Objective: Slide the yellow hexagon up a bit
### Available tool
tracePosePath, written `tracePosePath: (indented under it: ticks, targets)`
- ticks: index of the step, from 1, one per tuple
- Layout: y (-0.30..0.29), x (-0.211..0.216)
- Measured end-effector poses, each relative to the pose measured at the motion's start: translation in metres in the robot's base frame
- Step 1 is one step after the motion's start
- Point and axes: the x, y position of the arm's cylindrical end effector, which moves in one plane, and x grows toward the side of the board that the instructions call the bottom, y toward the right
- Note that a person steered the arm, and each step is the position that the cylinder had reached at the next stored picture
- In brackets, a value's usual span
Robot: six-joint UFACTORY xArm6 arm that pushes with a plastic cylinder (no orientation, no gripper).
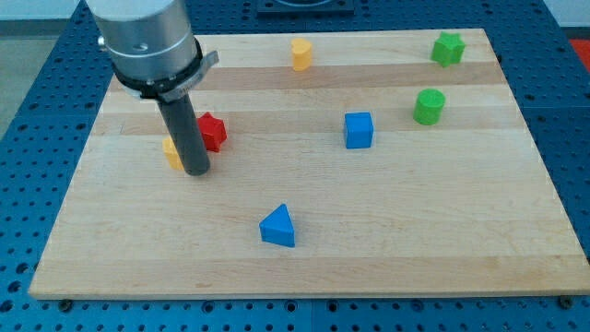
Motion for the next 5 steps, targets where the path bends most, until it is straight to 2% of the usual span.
tracePosePath:
  ticks: [3, 5]
  targets:
    - [-0.039, -0.030]
    - [-0.045, -0.030]
